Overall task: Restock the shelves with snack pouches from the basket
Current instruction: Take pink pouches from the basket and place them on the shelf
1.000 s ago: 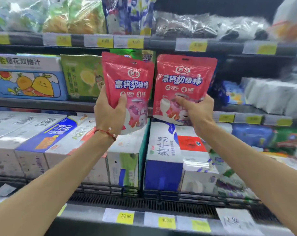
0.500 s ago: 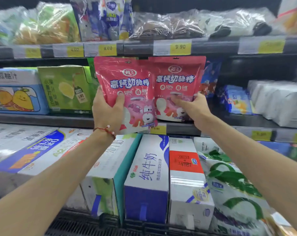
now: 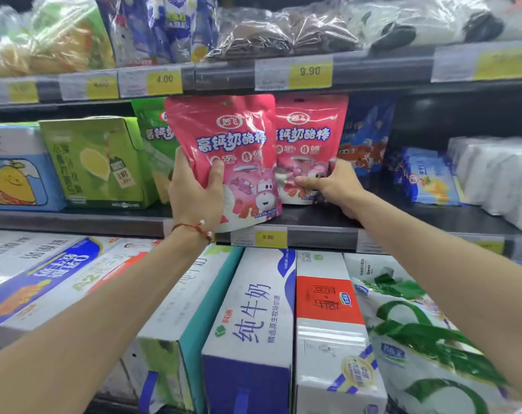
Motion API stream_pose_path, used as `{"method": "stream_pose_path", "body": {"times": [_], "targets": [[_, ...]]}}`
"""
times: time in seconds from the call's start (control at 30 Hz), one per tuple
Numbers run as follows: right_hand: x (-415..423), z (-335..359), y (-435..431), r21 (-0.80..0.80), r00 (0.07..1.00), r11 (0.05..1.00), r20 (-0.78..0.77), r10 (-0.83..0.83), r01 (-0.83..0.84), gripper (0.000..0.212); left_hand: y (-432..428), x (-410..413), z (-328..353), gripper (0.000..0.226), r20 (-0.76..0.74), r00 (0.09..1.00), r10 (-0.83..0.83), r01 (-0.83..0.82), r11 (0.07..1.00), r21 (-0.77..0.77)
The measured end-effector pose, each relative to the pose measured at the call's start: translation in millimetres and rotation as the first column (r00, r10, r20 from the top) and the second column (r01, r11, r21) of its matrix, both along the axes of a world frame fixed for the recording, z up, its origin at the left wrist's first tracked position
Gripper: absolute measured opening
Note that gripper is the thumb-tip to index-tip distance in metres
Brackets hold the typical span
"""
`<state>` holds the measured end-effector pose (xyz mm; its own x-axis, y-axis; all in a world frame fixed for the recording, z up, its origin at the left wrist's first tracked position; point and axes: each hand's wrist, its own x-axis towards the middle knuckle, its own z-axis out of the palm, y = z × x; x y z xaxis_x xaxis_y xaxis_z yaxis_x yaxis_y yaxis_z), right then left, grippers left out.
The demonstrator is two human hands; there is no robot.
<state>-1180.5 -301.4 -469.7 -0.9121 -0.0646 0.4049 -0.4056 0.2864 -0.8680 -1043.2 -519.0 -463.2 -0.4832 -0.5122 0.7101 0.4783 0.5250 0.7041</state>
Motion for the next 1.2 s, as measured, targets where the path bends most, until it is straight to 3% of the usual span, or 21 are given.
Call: {"method": "stream_pose_path", "body": {"times": [0.4, 0.47, 0.6, 0.73, 1.0, 1.2], "targets": [[-64, -3, -4, 0.029, 0.994, 0.994, -0.018, -0.109, 0.109, 0.053, -1, -42, -9, 0.027, 0.026, 1.000, -0.003, 0.004, 0.999, -0.041], [-71, -4, -3, 0.038, 0.993, 0.993, 0.018, -0.113, 0.112, 0.059, -1, -42, -10, 0.026, 0.021, 1.000, -0.004, 0.005, 0.999, -0.049], [-72, -6, 3, 0.006, 0.993, 0.996, 0.076, -0.093, 0.093, 0.092, -2, -42, -10, 0.030, 0.044, 0.998, -0.037, 0.038, 0.999, -0.024], [-62, -4, 3, 0.024, 0.983, 0.992, 0.132, -0.129, 0.127, 0.076, -1, -39, -14, 0.046, 0.088, 0.990, -0.108, 0.112, 0.993, -0.048], [-50, 2, 3, 0.166, 0.980, 0.984, 0.177, -0.094, 0.065, 0.079, -2, -44, -14, 0.068, 0.309, 0.927, -0.212, 0.269, 0.951, -0.154], [-26, 2, 15, 0.143, 0.967, 0.973, 0.151, -0.205, 0.184, 0.044, 16, -75, -11, 0.069, 0.382, 0.878, -0.290, 0.343, 0.936, -0.078]]}}
